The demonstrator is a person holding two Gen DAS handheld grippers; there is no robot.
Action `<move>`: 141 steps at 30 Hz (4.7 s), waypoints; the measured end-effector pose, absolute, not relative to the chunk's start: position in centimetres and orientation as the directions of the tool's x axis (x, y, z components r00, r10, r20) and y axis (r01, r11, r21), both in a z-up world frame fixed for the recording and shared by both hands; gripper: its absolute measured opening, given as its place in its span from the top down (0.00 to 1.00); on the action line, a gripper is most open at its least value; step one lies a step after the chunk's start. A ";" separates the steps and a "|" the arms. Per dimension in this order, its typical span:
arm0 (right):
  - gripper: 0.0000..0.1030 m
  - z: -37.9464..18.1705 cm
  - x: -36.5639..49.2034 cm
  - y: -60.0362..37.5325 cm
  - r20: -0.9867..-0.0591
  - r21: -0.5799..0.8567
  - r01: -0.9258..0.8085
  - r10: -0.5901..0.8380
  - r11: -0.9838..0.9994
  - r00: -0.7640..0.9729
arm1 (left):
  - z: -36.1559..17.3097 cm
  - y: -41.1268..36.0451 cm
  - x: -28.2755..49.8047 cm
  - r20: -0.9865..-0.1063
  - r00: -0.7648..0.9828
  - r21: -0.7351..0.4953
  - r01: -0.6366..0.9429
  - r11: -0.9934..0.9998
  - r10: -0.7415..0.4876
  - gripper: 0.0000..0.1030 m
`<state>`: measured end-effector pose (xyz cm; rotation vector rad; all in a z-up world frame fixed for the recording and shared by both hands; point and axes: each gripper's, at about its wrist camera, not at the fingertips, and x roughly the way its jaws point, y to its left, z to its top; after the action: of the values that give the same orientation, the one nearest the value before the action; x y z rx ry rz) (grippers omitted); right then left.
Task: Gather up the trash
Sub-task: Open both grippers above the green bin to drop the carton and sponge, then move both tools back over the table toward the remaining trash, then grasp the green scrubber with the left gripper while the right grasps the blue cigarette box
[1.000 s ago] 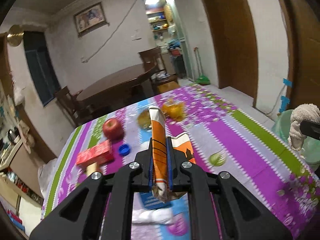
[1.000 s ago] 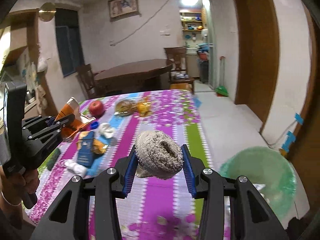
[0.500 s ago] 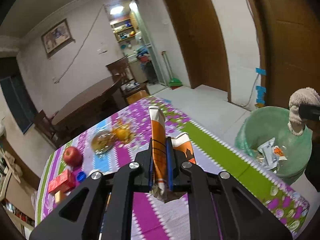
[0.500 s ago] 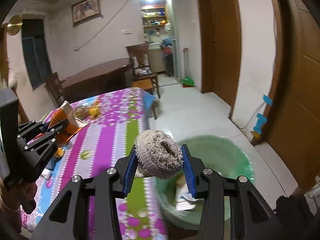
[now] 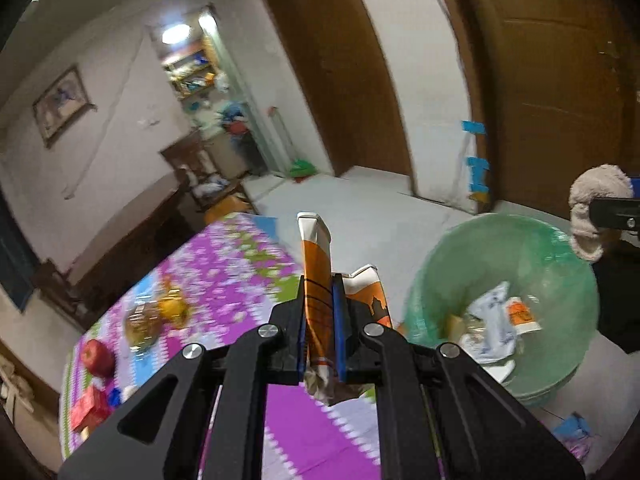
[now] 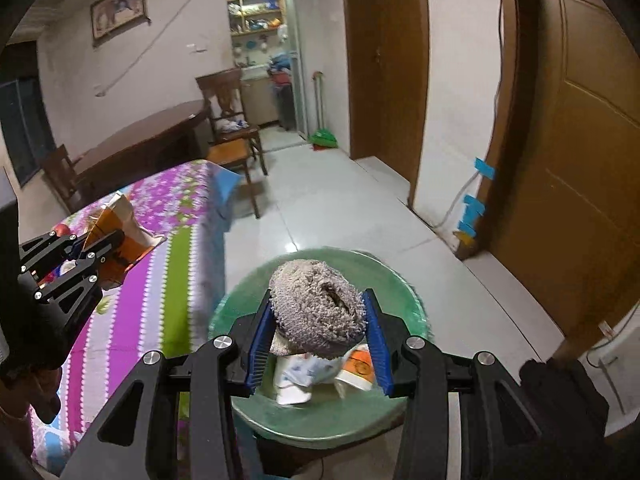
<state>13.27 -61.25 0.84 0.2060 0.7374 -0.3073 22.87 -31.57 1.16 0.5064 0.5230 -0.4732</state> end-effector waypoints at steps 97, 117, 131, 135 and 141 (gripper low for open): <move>0.35 -3.0 17.7 -46.3 -0.522 0.025 0.303 -0.246 0.953 0.817 | -2.6 -18.5 24.4 -0.670 0.701 0.057 0.376 0.925 -0.244 0.46; 0.28 -6.6 21.2 -29.9 -0.513 -0.046 -0.035 0.007 0.998 0.858 | -2.0 0.4 20.8 -0.629 0.777 0.066 0.030 0.997 0.019 0.39; 0.28 -7.1 24.5 -21.7 -0.592 0.096 -0.301 0.298 0.949 0.749 | -4.3 11.5 20.5 -0.707 0.685 0.101 -0.146 0.984 0.174 0.36; 0.24 -7.1 26.5 -18.2 -0.636 0.158 -0.321 0.345 0.934 0.690 | -5.3 11.9 21.0 -0.737 0.660 0.088 -0.115 0.989 0.143 0.36; 0.24 -8.6 29.1 -14.0 -0.726 0.159 -0.259 0.291 0.953 0.624 | -6.9 12.5 21.9 -0.772 0.625 0.062 -0.102 0.993 0.112 0.36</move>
<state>29.11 -14.02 -8.64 0.0404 0.8403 0.3155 21.85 12.54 -6.90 0.0123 0.8872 0.1230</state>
